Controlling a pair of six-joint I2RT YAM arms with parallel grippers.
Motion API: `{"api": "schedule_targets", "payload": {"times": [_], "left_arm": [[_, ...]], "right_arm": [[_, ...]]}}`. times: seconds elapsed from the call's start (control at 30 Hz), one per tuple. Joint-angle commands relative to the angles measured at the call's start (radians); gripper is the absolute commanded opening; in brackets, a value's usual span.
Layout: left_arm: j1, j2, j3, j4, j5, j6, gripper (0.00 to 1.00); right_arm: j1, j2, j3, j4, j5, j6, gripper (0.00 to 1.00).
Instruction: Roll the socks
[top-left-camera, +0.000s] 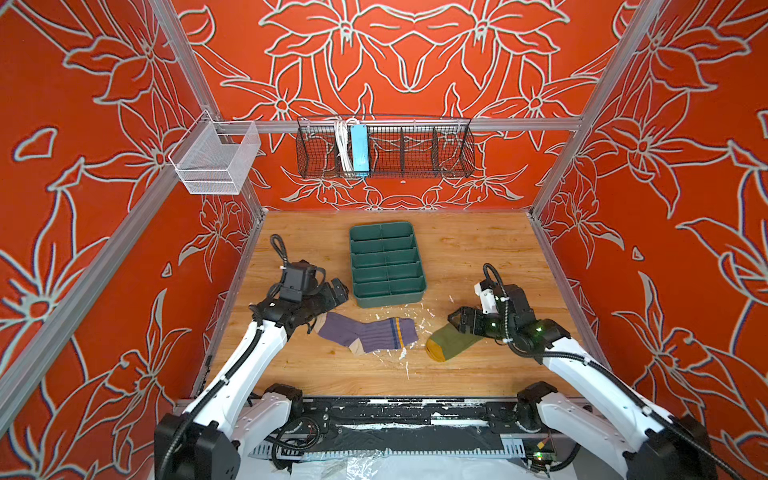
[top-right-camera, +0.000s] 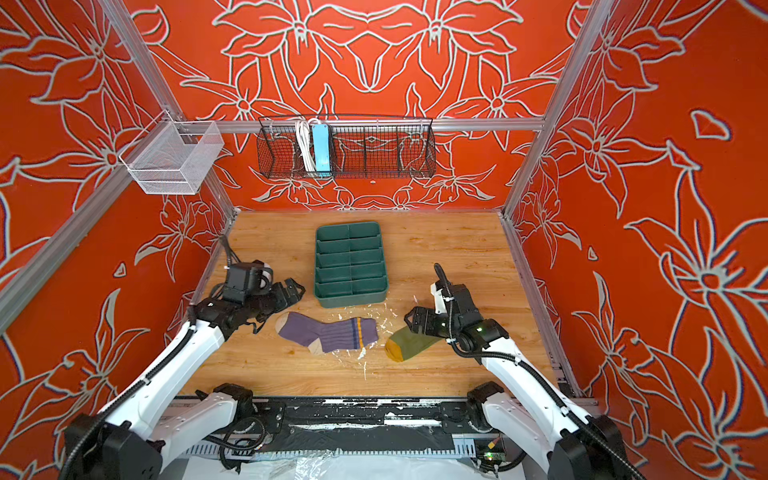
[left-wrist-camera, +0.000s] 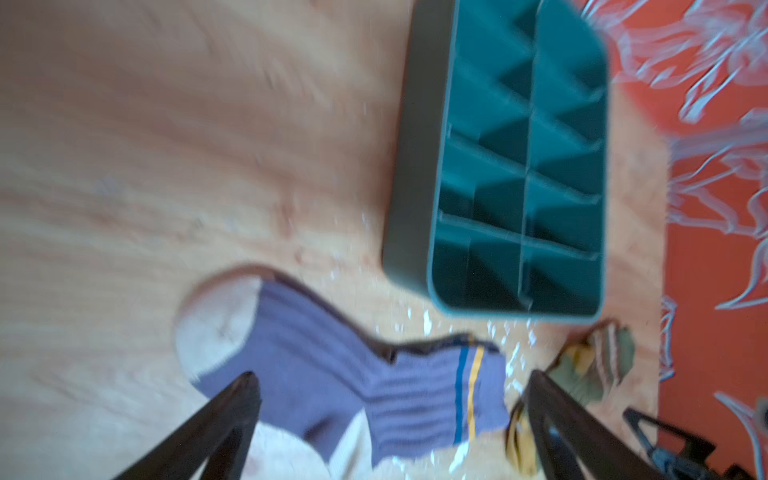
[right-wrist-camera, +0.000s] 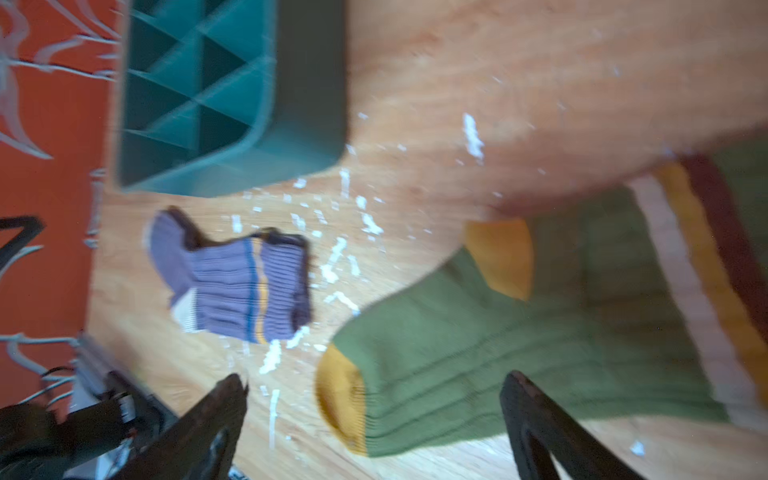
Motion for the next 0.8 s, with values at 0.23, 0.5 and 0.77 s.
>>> {"api": "schedule_targets", "payload": {"times": [0.23,0.5,0.77], "left_arm": [[-0.362,0.152,0.073,0.101,0.066,-0.099,1.00],[-0.545,0.304,0.227,0.074,0.091,0.141,1.00],[-0.628,0.489,0.369,0.105,0.141,0.307,1.00]], "right_arm": [[0.001,0.184,0.115,-0.041,0.103,-0.010,0.98],[-0.067,0.162,0.171,-0.110,0.089,-0.022,0.98],[-0.356,0.091,0.108,-0.104,-0.002,0.063,0.98]]}}
